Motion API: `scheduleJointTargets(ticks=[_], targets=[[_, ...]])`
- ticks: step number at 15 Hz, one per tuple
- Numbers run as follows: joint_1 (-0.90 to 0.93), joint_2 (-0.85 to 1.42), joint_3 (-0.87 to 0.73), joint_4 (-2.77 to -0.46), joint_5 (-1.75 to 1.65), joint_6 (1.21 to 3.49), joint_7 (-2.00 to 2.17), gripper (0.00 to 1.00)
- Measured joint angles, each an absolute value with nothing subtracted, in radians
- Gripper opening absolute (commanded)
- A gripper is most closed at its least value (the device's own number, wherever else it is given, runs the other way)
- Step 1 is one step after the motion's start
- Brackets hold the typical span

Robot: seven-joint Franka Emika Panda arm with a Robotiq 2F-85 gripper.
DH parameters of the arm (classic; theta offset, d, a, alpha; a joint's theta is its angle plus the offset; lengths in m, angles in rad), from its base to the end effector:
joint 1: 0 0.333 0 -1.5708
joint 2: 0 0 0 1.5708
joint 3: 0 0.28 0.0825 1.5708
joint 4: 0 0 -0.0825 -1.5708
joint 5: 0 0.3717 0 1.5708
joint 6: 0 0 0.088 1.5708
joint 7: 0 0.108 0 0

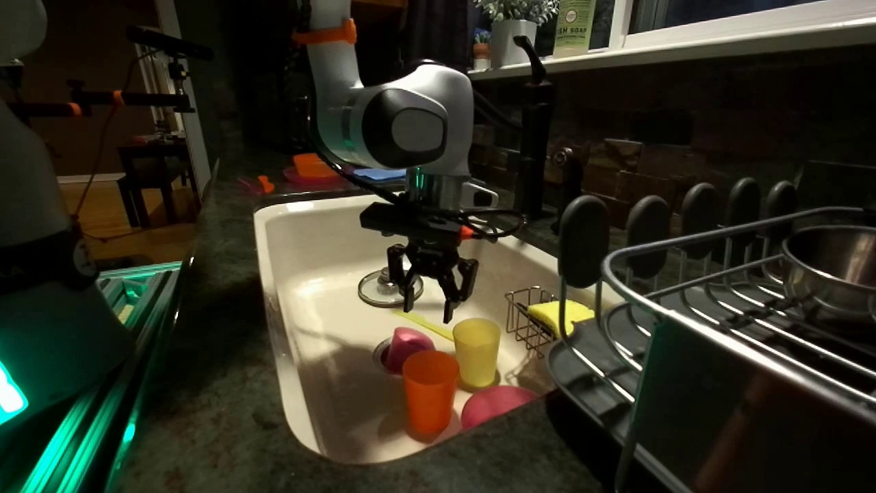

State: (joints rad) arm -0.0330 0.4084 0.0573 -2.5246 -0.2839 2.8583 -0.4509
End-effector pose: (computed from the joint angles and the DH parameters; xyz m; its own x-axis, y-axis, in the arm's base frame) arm 0.4218 0.0289 0.0966 0.7312 0.6769 -0.0841 0.6793 -0.7338 -0.0004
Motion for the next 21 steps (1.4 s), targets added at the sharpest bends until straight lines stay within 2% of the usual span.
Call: scheduleJointTargets(ticks=[12,21], targets=[[-0.119,0.352,0.195,-2.564,-0.15,2.884,-0.468,1.0],[-0.043,0.364,0.084,-2.584,-0.137,2.887,-0.241,1.0]])
